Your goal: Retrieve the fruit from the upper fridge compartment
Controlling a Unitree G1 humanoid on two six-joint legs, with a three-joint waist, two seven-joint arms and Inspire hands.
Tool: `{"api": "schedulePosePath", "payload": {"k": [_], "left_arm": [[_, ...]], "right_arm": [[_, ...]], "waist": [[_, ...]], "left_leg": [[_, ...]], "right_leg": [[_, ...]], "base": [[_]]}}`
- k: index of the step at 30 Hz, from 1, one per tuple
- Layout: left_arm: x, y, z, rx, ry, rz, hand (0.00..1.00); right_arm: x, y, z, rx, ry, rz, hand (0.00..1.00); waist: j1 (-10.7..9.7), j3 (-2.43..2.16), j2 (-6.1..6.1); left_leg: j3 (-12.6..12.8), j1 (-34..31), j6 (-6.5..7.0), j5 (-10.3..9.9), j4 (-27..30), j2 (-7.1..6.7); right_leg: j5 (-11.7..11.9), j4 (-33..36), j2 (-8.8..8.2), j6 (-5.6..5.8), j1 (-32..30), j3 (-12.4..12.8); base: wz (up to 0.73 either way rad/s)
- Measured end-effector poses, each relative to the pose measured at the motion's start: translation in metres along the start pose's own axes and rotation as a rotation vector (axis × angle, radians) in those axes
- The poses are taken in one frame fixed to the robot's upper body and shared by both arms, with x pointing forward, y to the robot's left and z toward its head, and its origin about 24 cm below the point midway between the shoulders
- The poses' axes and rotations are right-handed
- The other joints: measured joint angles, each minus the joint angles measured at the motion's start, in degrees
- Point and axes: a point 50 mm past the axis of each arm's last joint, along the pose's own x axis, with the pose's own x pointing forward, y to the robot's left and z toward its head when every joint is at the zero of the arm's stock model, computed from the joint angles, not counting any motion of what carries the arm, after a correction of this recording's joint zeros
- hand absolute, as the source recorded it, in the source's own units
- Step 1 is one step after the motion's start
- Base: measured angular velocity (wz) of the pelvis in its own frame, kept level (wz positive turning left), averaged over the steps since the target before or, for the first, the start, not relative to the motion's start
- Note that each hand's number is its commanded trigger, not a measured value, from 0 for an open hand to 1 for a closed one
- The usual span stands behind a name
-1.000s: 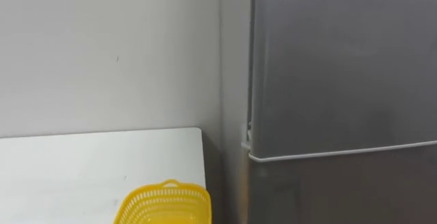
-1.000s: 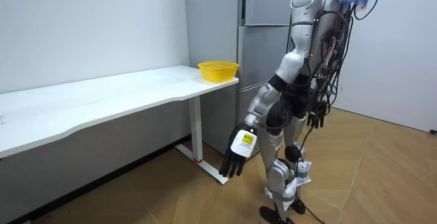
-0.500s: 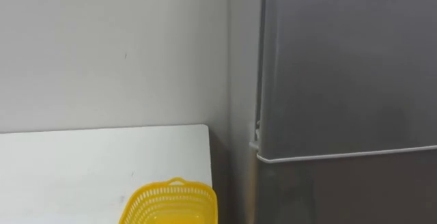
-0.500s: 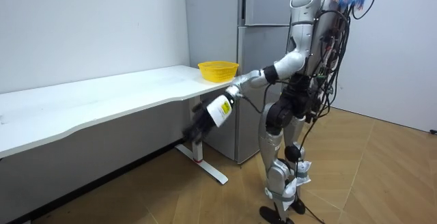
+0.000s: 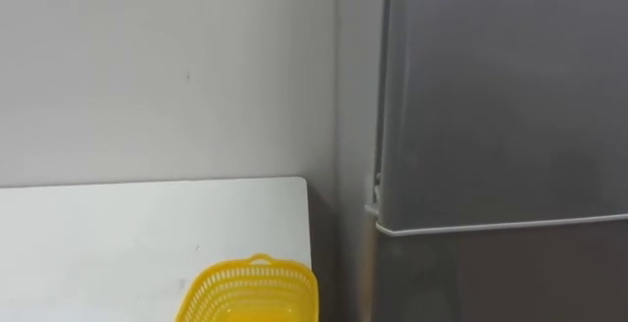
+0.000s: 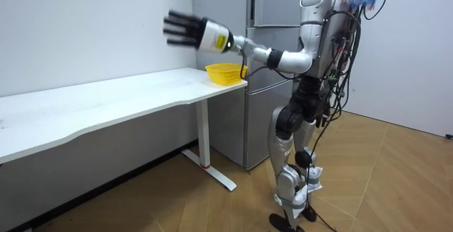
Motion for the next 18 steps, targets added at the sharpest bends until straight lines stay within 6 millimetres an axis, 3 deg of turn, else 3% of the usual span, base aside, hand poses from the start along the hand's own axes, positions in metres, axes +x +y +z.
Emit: {"api": "schedulePosePath", "payload": {"k": [2,4,7,13,18], "left_arm": [[-0.001,-0.009,0.018,-0.065,-0.056,-0.070,0.00],[-0.004,-0.025,0.038,-0.150,-0.114,-0.190,0.00],[-0.014,-0.042,0.048,-0.213,-0.127,-0.344,0.00],[-0.042,-0.068,0.057,-0.284,-0.120,-0.668,0.00],[-0.066,-0.095,0.059,-0.335,-0.066,-0.929,0.00]], "right_arm": [[0.000,0.002,-0.002,-0.006,0.007,0.013,0.00],[0.000,0.004,-0.002,-0.005,0.009,0.040,0.00],[0.000,0.005,0.000,-0.006,0.009,0.069,0.00],[0.001,0.005,0.002,-0.004,0.013,0.084,0.00],[0.002,0.002,0.005,-0.012,0.028,0.096,0.00]], "waist": [[-1.1,0.20,-0.08],[-1.5,1.04,-0.34],[-2.1,1.15,0.37],[-4.5,0.77,1.12],[-5.1,0.94,0.80]], "left_leg": [[-0.8,-0.2,0.00,0.0,0.7,-0.01],[-1.3,-0.3,0.01,0.0,0.7,-0.04],[-1.3,-0.5,0.01,0.0,0.8,-0.03],[-1.2,-0.9,-0.01,0.0,1.2,0.00],[-0.5,-1.0,-0.04,0.1,1.2,0.09]], "right_leg": [[0.1,-0.9,-0.06,0.11,0.4,-0.6],[0.1,-1.0,-0.06,0.13,0.6,-0.8],[0.1,-1.0,-0.07,0.13,0.6,-0.9],[0.1,-0.8,-0.15,0.10,0.2,-1.0],[0.1,-0.7,0.04,-0.02,-0.3,-0.1]], "base": [[0.19],[0.10],[0.00],[0.00],[-0.08]]}}
